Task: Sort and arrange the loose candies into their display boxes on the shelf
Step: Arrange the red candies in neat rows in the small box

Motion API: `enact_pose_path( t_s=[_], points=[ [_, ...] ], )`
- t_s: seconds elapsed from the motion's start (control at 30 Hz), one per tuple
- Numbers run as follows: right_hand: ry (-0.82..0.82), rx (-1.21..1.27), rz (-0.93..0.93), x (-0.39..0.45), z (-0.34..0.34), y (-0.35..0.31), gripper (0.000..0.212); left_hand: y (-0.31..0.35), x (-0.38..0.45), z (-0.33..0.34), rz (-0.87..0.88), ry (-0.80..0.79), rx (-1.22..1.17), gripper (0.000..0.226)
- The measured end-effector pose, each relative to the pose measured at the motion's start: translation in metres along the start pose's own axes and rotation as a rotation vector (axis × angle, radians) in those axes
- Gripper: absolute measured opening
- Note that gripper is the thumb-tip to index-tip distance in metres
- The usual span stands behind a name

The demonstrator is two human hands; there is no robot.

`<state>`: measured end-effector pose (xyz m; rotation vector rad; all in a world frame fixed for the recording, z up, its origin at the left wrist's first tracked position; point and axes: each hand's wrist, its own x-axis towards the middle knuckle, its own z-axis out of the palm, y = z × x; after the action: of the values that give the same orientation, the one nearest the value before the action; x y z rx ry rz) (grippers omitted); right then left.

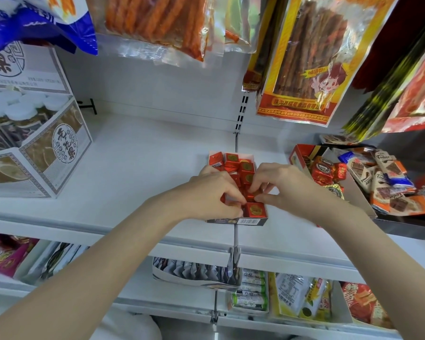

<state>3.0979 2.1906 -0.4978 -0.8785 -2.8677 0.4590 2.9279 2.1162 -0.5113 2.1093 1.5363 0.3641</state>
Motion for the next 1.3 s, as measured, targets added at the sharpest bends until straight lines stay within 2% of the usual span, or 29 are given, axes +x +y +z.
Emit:
enact_pose_path(
  t_s=[0.17,0.3,0.4,0.47,0.57,0.8,0.93,1.13,1.3],
  points=[
    [0.014,0.203,0.026,-0.003,0.000,0.009,0.014,-0.003,0.001,0.002,-0.028,0.072,0.002,0.022],
    [0.060,0.258,0.099,-0.005,0.003,0.008,0.014,-0.006,0.004,0.000,-0.070,0.125,-0.019,0.021],
    [0.202,0.261,0.166,0.003,0.001,0.007,0.015,-0.007,0.006,-0.003,-0.107,0.168,-0.021,0.023],
    [0.257,0.183,0.211,0.013,0.004,0.008,0.024,-0.007,0.007,-0.003,-0.120,0.207,0.023,0.027],
    [0.190,0.141,0.296,0.029,0.016,0.010,0.033,-0.011,0.007,-0.002,-0.137,0.182,0.068,0.035],
    [0.156,0.101,0.277,0.035,0.017,0.017,0.036,-0.016,0.005,-0.004,-0.119,0.181,0.046,0.044],
    [0.203,-0.005,0.225,0.049,0.014,0.009,0.037,-0.020,0.008,-0.011,-0.151,0.275,0.045,0.041],
    [0.085,-0.064,0.248,0.066,0.018,0.004,0.040,-0.028,0.012,-0.011,-0.151,0.259,0.138,0.035],
    [0.110,-0.071,0.244,0.069,0.018,0.005,0.034,-0.032,0.011,-0.012,-0.141,0.257,0.137,0.032]
  ],
)
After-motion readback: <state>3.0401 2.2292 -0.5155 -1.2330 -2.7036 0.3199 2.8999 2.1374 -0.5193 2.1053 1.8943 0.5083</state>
